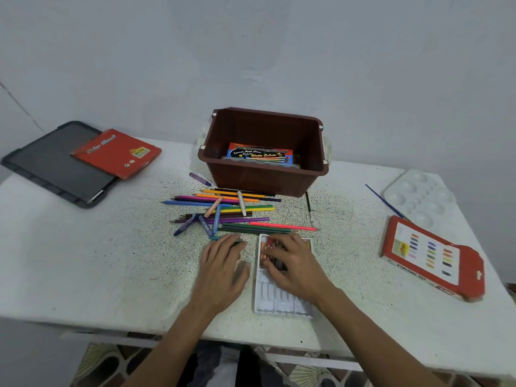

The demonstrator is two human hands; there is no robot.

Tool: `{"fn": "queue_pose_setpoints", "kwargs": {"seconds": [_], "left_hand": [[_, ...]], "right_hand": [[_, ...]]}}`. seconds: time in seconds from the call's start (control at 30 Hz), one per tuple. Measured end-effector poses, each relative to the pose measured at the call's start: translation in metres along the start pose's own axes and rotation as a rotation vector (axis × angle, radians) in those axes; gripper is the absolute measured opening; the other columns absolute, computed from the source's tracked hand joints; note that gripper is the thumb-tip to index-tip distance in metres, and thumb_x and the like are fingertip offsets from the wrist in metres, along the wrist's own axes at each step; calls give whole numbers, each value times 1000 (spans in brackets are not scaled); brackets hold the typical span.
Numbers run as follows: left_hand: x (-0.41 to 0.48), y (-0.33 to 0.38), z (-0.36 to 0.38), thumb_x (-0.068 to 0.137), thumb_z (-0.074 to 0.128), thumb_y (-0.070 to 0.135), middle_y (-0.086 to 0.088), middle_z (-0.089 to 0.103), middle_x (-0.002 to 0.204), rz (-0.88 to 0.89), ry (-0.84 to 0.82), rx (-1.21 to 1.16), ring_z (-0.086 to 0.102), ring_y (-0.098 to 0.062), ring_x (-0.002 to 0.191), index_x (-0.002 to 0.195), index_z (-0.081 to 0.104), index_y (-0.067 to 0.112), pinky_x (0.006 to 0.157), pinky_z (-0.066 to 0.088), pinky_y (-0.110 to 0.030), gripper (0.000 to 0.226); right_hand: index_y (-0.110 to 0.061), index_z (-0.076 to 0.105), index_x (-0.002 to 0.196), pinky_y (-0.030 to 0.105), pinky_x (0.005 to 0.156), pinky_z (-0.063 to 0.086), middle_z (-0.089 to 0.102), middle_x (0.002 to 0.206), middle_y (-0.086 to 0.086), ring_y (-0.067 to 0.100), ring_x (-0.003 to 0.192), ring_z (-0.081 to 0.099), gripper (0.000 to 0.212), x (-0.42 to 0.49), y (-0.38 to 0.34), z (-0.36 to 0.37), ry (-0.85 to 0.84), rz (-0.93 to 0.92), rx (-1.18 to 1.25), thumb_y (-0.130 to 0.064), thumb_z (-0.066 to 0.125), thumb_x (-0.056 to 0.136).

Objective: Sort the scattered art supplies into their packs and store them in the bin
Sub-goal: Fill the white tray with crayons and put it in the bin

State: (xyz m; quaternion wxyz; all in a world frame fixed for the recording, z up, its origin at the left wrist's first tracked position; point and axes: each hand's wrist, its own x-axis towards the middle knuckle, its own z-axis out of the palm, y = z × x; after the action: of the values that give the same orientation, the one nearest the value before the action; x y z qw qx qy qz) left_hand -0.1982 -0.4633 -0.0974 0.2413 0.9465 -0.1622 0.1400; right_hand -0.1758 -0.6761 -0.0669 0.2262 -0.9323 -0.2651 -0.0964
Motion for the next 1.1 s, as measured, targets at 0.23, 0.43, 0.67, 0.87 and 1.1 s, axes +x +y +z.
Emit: {"fn": "queue_pose_setpoints", "kwargs": {"seconds": [0.23,0.43,0.67,0.87,1.1], "left_hand": [[1,-2,0,89,51,25,-8,55,129,-211,164,62,50,-27,119,112,65,13,100,37,-42,30],[-1,-2,-9,85,48,32,-8,54,118,-352,180,59,51,-26,108,106,65,14,85,44,-44,32],[-15,-10,-14,90,42,31,-8,55,114,-292,81,142,52,-28,103,108,65,16,81,45,-43,32],[-17,-15,-16,94,39,37,-10,59,114,-310,71,205,52,-29,105,114,64,15,88,40,-46,39],[-11,-18,-20,95,40,34,-5,65,101,-289,120,184,55,-28,95,104,66,14,86,37,-43,34]], "right_hand": [[-16,69,117,39,93,45,61,121,1,19,111,49,35,-22,11,-5,125,91,26,-37,56,93],[-21,65,125,40,103,39,54,136,4,22,125,42,40,-45,24,-13,167,232,15,-42,52,93],[-33,43,145,37,115,24,31,157,-7,15,145,22,54,-76,33,-11,51,312,19,-57,43,98],[-33,44,145,42,116,29,36,155,-4,18,145,25,54,-76,32,-10,51,324,-6,-57,43,96],[-31,51,139,45,103,40,49,141,0,23,129,40,49,-68,32,-7,107,357,-22,-51,47,95]]}}
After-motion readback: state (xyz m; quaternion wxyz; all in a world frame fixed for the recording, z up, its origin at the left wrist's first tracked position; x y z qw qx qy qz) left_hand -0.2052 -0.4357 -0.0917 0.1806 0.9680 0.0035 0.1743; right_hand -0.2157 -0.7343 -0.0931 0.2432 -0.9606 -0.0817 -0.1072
